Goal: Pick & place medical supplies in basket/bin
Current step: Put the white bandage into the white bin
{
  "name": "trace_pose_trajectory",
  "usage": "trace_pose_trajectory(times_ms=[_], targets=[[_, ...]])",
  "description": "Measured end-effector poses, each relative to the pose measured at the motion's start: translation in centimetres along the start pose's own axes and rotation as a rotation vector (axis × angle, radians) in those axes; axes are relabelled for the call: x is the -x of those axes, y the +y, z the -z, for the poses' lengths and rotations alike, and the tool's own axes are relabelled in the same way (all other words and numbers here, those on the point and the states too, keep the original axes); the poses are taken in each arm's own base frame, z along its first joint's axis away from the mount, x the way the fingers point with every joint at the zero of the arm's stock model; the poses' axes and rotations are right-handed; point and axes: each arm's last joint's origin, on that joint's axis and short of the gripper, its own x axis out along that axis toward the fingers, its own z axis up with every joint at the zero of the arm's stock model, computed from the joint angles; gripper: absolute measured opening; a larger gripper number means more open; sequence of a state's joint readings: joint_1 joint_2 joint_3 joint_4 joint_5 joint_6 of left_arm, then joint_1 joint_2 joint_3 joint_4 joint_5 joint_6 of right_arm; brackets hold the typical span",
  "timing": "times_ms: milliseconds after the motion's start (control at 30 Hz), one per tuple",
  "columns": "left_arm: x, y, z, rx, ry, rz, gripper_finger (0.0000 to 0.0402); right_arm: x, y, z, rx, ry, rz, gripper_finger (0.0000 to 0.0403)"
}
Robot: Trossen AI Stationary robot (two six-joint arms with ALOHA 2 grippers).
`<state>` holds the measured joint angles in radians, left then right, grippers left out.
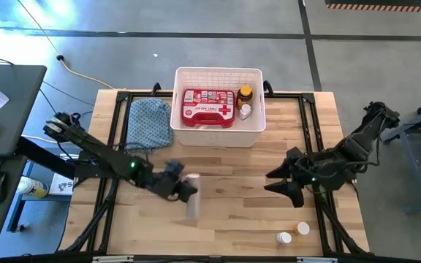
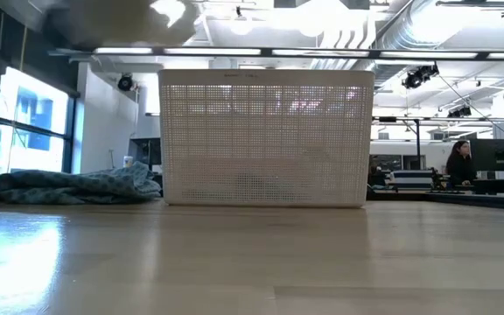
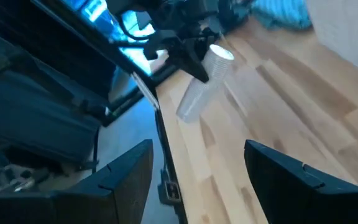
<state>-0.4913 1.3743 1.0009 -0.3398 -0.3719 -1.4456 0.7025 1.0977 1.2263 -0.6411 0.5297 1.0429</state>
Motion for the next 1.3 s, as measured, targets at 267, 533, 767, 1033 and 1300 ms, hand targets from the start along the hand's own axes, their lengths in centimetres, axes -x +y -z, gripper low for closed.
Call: trace_pose_trajectory(times_ms=[267, 533, 767, 1033, 1300], targets=[[2.7, -5.4, -8.4, -0.277, -0.196, 0.072, 0.0198, 1.2, -0.3, -0.9, 0.008, -0.103, 0.016, 0.0243], [6.5, -7.0, -15.7, -0.528, -0.351, -0.035, 0.0198, 1.3, -0.6, -1.1, 0.009, -0.134, 0.046, 0.0243], [9.5, -7.3, -20.4, -0.735, -0.501, -0.120, 0.0198, 1.1, -1.1, -1.9, -0.013, -0.247, 0.126, 0.0243], [11.0, -5.7, -24.5, -0.837, -0.571, -0.230, 0.0198, 0.4, -2.0, -4.5, -0.058, -0.451, 0.221, 0.0243], [10.7, -4.0, -27.1, -0.907, -0.533, -0.226, 0.0198, -0.3, -3.6, -6.5, -0.081, -0.510, 0.308, 0.0243]])
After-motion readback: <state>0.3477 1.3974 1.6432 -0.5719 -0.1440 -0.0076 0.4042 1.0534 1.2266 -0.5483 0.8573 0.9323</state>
